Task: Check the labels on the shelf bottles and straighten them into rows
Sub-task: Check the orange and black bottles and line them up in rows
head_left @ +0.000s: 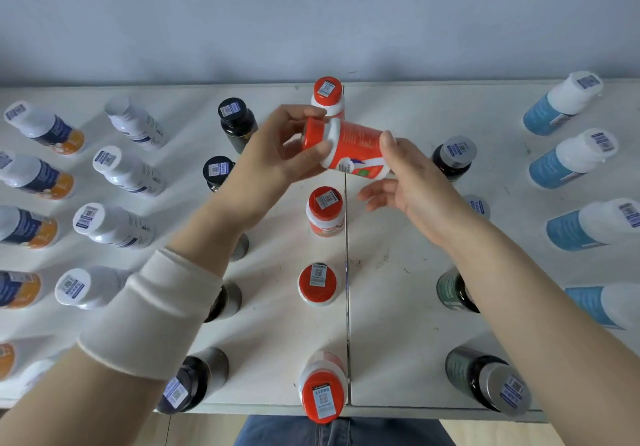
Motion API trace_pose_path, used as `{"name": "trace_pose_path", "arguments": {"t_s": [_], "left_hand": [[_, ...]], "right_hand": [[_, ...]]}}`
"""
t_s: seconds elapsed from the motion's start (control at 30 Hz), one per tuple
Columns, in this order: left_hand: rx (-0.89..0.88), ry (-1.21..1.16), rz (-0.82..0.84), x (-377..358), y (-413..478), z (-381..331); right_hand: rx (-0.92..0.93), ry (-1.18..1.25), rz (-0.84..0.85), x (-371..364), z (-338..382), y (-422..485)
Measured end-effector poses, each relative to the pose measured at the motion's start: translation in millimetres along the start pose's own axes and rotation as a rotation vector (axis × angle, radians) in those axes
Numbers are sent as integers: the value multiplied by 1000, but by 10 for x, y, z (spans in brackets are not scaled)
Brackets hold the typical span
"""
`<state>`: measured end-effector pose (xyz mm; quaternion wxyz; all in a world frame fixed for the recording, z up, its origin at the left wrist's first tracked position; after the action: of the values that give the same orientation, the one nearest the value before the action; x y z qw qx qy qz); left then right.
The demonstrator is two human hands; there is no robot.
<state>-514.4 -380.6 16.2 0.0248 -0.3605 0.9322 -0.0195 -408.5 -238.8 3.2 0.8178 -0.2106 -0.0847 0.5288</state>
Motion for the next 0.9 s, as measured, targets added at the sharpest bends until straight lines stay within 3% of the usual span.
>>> {"name": "trace_pose_path", "arguments": {"t_s": [0.07, 0.2, 0.33, 0.47, 0.67, 0.9], "left_hand": [[37, -64, -14, -12, -88, 5], [86, -47, -32, -1, -188, 10], [15, 2, -11, -8, -239, -36], [-78, -38, 77, 22, -314, -10], [56, -23, 82, -12, -348, 15], [-37, -149, 32, 9, -374, -21]], "right_hand": [[17, 137, 113, 2, -4, -68], [141, 84, 193, 43, -86, -141], [175, 160, 149, -12, -102, -223], [47, 259, 126, -27, -58, -304], [253, 62, 90, -34, -145, -394], [298, 138, 50, -38, -144, -478]]}}
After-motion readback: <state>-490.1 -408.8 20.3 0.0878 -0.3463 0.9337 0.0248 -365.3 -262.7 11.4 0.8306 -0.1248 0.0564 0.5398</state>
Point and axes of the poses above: each hand's wrist, its own y-axis towards the middle knuckle, its own x-axis out of the back of the hand, z = x × y, the point moved 1 cm from there along y, towards the middle knuckle, and after that the axes turned 3 degrees about -x, right-handed, at the moved point
